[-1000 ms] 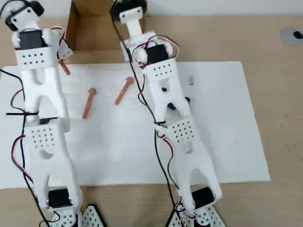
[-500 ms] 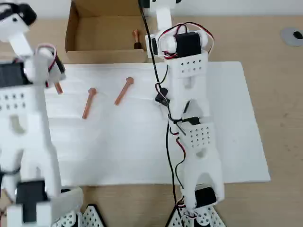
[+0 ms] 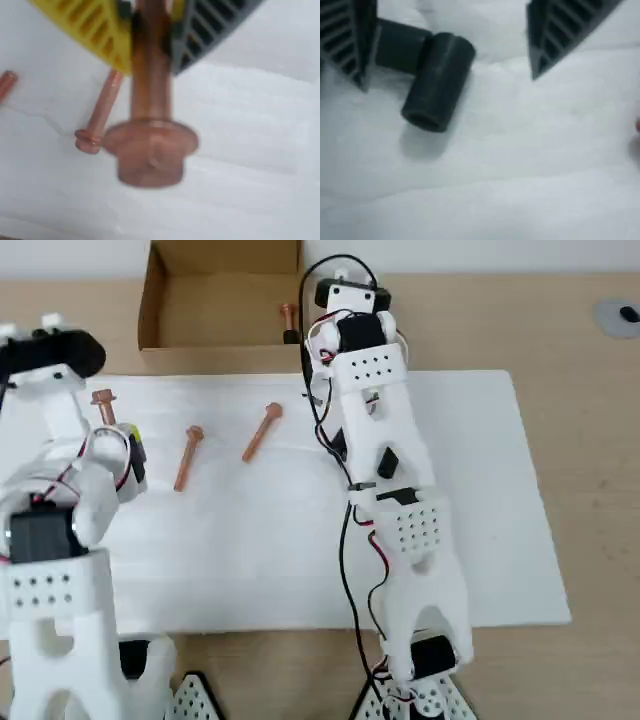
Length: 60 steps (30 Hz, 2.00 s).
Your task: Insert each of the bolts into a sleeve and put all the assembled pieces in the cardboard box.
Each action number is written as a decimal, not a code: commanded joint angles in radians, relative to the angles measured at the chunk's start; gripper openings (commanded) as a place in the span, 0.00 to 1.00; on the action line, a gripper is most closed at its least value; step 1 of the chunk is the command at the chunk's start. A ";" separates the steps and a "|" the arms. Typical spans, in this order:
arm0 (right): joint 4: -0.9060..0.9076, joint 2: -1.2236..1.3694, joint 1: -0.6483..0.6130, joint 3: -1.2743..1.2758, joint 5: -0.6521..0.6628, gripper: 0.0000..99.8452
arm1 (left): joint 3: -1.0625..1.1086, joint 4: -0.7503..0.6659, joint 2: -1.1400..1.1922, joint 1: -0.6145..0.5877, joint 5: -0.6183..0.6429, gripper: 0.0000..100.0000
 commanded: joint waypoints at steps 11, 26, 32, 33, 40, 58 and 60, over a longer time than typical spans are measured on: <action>-0.055 0.166 -0.010 -0.084 -0.037 0.25 | 0.015 -0.021 -0.058 0.008 -0.032 0.01; -0.054 0.260 -0.008 -0.110 -0.037 0.05 | 0.015 -0.021 -0.058 0.008 -0.032 0.01; -0.049 0.257 -0.013 -0.110 -0.034 0.02 | 0.015 -0.021 -0.058 0.011 -0.032 0.01; -0.049 0.257 -0.013 -0.110 -0.032 0.02 | 0.015 -0.021 -0.058 0.012 -0.032 0.01; -0.037 0.255 -0.013 -0.110 0.061 0.02 | 0.015 -0.020 -0.056 0.012 -0.032 0.01; 0.057 0.254 -0.076 -0.254 0.265 0.16 | 0.011 0.020 -0.062 0.011 -0.032 0.01; 0.057 0.254 -0.076 -0.259 0.308 0.20 | 0.014 0.020 -0.064 0.009 -0.032 0.01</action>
